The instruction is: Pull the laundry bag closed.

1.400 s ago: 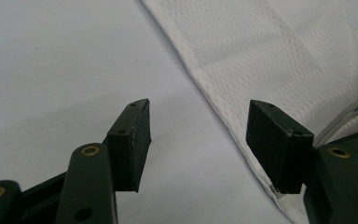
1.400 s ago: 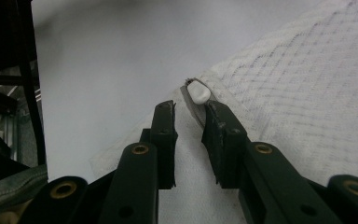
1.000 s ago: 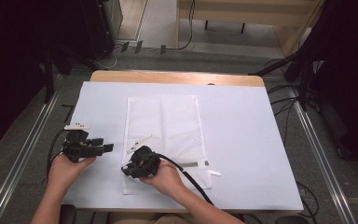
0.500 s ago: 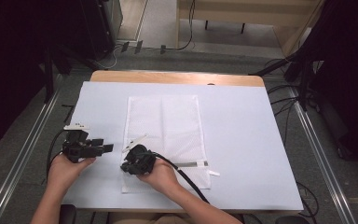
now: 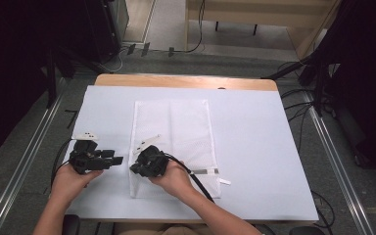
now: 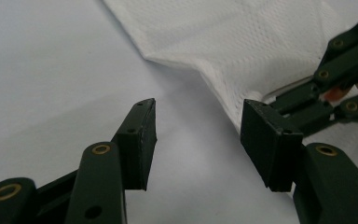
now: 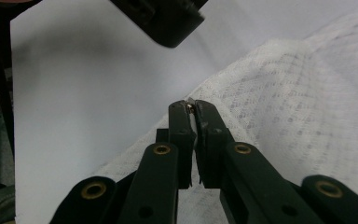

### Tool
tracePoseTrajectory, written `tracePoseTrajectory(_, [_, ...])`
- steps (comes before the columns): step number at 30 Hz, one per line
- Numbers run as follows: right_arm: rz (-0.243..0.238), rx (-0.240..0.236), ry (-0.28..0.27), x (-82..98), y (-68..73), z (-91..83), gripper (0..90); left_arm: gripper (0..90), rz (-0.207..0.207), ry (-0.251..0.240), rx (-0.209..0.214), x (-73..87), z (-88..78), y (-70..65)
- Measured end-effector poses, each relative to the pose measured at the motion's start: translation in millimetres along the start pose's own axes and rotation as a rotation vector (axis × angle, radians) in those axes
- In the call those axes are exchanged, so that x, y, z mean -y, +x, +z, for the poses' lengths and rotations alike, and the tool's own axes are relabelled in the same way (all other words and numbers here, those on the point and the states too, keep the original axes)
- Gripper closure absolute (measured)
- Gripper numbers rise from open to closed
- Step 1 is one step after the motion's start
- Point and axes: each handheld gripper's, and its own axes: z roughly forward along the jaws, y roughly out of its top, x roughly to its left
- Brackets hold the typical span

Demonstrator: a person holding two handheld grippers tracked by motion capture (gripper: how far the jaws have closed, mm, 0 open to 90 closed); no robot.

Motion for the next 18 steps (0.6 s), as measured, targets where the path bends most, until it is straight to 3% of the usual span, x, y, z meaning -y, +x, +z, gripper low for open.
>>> tracePoseTrajectory(7, [0.004,0.025,-0.029,-4.7,-9.3,-8.6,87.7,46.3,0.020,0.027,0.045,1.1,4.1,-5.0])
tracePoseTrajectory(11, [0.031,0.020,-0.050,-8.1,-13.9,-11.4,87.7,45.9,0.031,0.038,0.063,1.8,6.4,-7.9])
tracePoseTrajectory(18, [0.036,0.022,-0.057,-11.2,-13.2,-12.5,87.7,45.3,0.053,0.065,0.102,0.9,13.6,-13.4])
